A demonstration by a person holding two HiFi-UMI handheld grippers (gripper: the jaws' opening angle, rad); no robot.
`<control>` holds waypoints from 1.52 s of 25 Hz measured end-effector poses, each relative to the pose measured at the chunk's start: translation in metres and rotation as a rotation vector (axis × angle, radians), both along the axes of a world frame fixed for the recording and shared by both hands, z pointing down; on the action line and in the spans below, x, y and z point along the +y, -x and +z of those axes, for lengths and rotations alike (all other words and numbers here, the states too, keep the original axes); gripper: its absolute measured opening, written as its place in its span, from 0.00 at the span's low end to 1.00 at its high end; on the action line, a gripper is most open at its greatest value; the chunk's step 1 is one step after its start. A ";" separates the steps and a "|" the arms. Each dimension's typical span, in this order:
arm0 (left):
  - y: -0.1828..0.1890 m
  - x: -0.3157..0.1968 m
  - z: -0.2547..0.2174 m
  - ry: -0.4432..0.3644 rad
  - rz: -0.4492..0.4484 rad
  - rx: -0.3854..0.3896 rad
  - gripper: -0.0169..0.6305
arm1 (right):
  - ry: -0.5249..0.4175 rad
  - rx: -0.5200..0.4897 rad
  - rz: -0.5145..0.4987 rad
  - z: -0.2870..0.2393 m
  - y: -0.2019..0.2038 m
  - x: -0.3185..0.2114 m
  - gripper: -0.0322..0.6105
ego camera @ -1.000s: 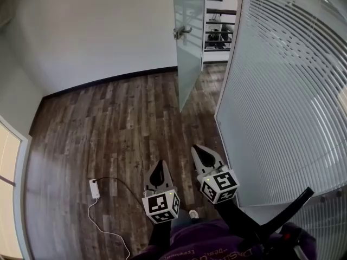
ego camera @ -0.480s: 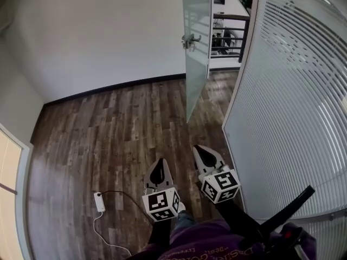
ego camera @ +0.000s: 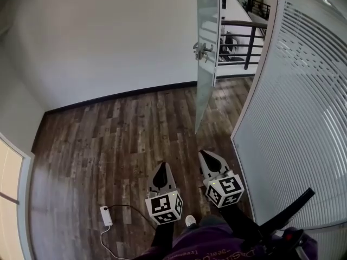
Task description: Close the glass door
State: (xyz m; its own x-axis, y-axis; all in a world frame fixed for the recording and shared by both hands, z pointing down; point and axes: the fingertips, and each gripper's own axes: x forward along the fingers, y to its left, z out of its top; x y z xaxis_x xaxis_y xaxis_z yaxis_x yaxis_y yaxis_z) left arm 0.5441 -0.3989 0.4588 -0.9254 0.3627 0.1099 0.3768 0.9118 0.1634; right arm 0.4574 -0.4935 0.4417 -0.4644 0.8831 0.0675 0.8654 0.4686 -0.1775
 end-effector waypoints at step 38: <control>0.186 0.193 0.000 -0.027 -0.208 -0.003 0.03 | -0.040 -0.012 -0.194 0.001 0.210 0.217 0.05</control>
State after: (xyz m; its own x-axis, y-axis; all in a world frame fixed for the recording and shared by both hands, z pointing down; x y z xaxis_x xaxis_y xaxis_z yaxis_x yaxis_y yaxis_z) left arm 0.3578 -0.2063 0.4586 -0.8313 0.5428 0.1194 0.5558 0.8098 0.1880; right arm 0.2473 -0.2762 0.4425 -0.2865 0.9529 0.0999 0.9421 0.2991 -0.1515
